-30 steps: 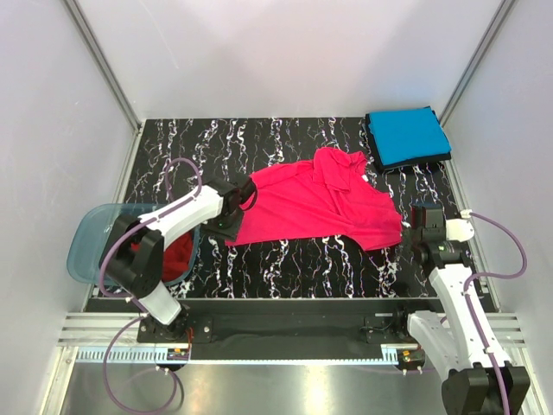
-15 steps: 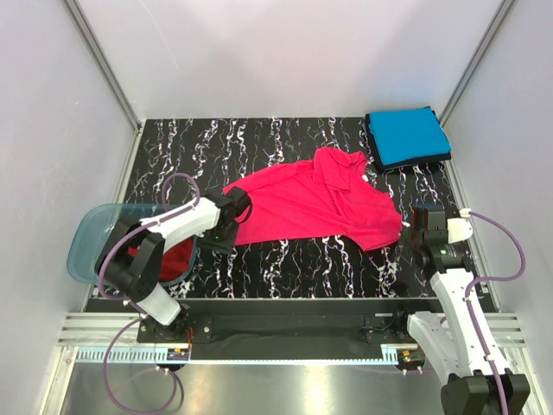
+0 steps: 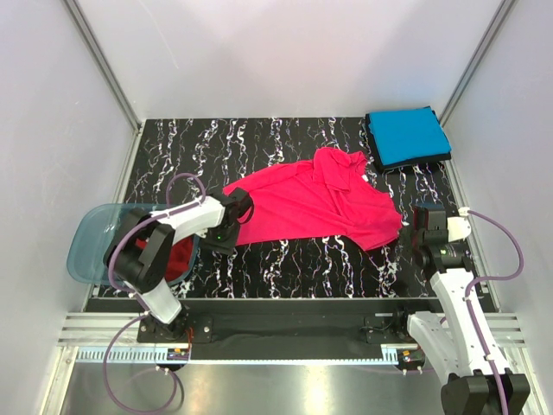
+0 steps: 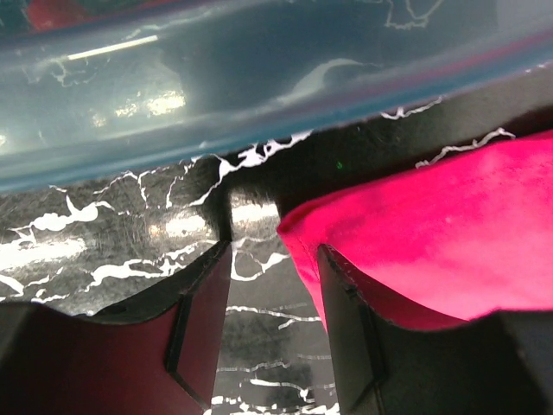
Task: Fold and stack the t-shirts
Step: Flatten the tshirt out
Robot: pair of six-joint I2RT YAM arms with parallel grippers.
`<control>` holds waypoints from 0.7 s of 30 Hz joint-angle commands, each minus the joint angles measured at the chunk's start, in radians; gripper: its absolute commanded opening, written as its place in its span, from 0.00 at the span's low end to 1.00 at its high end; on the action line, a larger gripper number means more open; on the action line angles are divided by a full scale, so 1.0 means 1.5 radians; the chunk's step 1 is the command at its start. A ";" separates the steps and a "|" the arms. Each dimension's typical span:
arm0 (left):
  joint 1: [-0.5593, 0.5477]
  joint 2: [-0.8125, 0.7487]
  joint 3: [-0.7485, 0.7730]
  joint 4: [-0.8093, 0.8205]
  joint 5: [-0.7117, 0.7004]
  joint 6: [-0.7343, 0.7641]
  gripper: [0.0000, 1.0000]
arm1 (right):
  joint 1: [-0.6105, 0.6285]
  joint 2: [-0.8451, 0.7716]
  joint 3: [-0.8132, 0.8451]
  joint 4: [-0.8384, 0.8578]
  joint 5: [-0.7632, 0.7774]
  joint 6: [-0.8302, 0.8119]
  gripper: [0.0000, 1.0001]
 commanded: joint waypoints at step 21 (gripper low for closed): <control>0.028 -0.066 -0.035 0.159 -0.109 0.118 0.00 | 0.000 0.012 0.004 0.042 -0.054 -0.035 0.00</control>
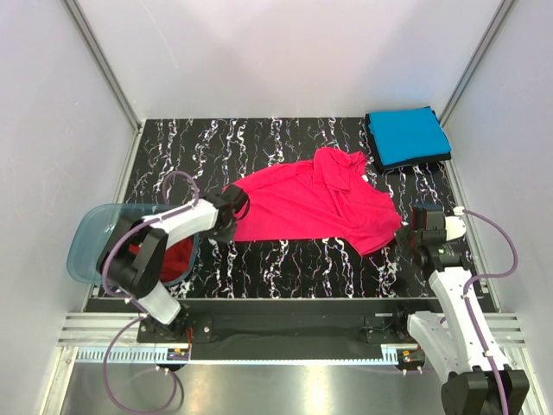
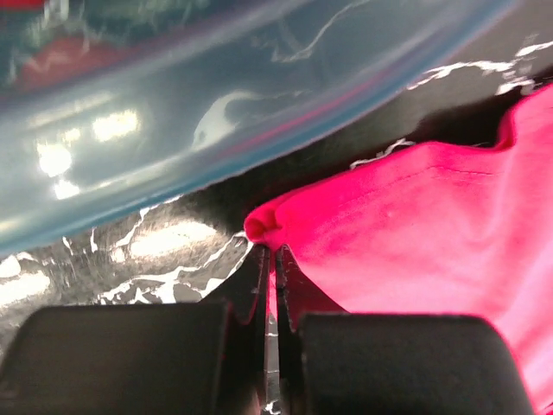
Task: Fold and stack the t-shirts
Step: Flatten the tshirt out
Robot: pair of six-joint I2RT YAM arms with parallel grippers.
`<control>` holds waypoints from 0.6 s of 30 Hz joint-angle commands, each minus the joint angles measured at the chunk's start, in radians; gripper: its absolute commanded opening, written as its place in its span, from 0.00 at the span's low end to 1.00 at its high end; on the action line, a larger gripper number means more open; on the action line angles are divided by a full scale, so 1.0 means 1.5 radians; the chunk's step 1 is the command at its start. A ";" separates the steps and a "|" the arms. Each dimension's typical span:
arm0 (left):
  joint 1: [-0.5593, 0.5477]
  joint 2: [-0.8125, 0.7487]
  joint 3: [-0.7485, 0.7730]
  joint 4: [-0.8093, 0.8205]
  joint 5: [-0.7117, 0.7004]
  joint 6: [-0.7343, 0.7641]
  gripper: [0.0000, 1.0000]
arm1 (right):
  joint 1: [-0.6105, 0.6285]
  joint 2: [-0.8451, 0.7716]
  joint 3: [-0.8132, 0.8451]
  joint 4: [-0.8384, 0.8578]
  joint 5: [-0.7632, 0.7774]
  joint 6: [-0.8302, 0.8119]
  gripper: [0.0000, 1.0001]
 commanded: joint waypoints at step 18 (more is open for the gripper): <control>-0.012 -0.539 0.259 0.020 -0.078 0.376 0.00 | -0.001 -0.008 0.577 -0.142 -0.084 -0.175 0.00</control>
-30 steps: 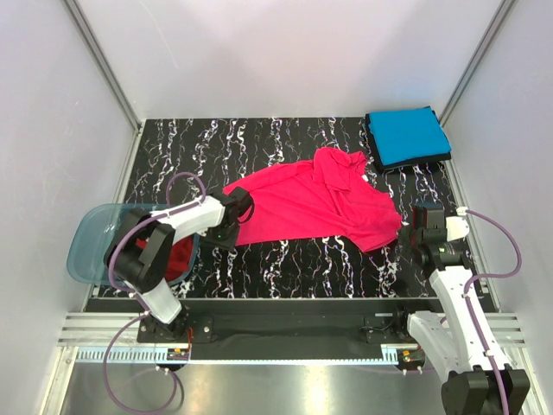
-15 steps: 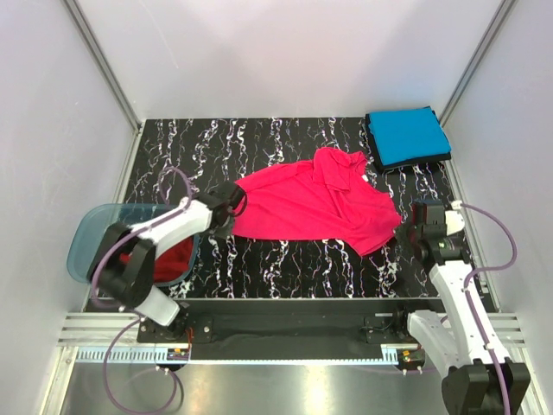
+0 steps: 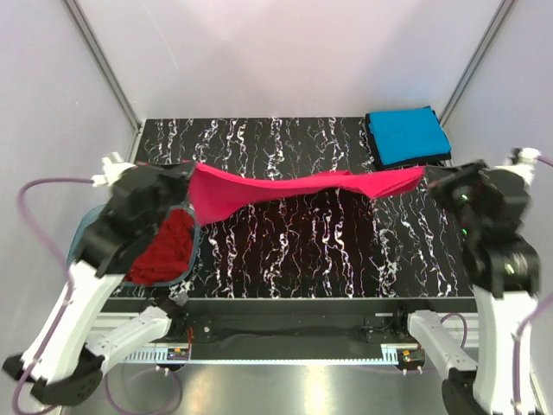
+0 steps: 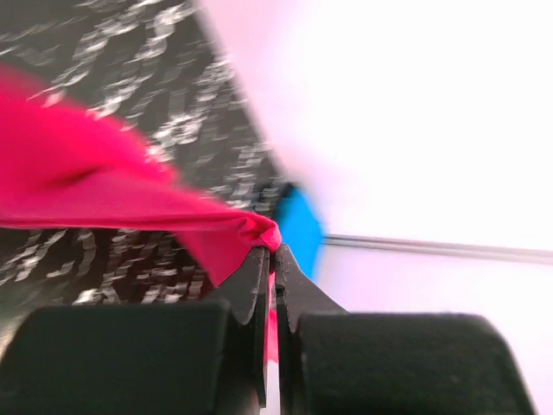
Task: Fold and stack the t-shirts
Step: Flatten the tshirt out
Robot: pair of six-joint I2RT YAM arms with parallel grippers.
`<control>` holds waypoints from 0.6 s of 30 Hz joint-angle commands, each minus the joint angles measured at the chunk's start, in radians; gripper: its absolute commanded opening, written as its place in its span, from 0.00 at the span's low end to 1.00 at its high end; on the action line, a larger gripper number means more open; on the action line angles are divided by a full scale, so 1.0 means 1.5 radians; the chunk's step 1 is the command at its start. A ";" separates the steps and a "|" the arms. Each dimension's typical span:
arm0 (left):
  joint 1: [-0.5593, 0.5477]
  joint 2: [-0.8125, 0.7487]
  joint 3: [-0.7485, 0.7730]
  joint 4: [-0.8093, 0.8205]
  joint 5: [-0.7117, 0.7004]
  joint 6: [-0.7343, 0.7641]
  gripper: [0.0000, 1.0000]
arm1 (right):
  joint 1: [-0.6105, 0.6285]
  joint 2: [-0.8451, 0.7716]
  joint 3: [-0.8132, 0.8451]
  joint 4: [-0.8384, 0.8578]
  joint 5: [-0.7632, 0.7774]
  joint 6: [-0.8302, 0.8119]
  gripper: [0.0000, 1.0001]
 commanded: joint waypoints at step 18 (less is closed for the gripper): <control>0.002 0.111 0.128 0.011 0.077 0.178 0.00 | -0.001 0.059 0.183 0.036 -0.070 -0.061 0.00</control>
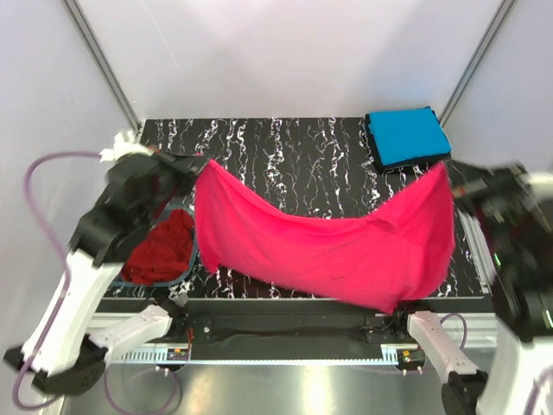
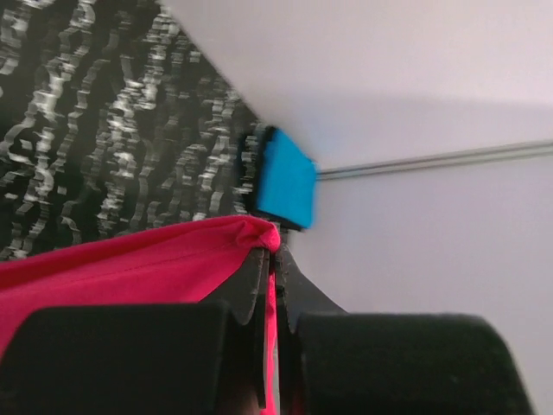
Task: Fold and stack the t-shirts
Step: Flatten the tshirt out
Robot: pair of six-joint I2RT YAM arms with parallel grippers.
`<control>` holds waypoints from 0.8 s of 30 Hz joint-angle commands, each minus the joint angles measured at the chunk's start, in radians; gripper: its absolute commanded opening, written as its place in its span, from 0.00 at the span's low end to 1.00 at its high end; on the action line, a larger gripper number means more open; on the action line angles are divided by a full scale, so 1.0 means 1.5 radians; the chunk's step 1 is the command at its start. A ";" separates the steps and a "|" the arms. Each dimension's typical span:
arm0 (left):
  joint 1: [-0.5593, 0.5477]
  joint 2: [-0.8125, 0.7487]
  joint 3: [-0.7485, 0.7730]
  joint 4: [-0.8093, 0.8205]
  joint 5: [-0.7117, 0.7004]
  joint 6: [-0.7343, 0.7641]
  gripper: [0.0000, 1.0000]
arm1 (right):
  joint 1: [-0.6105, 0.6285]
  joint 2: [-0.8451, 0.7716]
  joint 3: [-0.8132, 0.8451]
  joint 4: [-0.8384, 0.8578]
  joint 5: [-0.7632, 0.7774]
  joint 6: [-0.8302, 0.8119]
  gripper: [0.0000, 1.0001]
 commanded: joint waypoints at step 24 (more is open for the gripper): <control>0.196 0.287 0.258 0.132 0.146 0.118 0.00 | -0.001 0.503 0.446 0.085 0.056 -0.231 0.00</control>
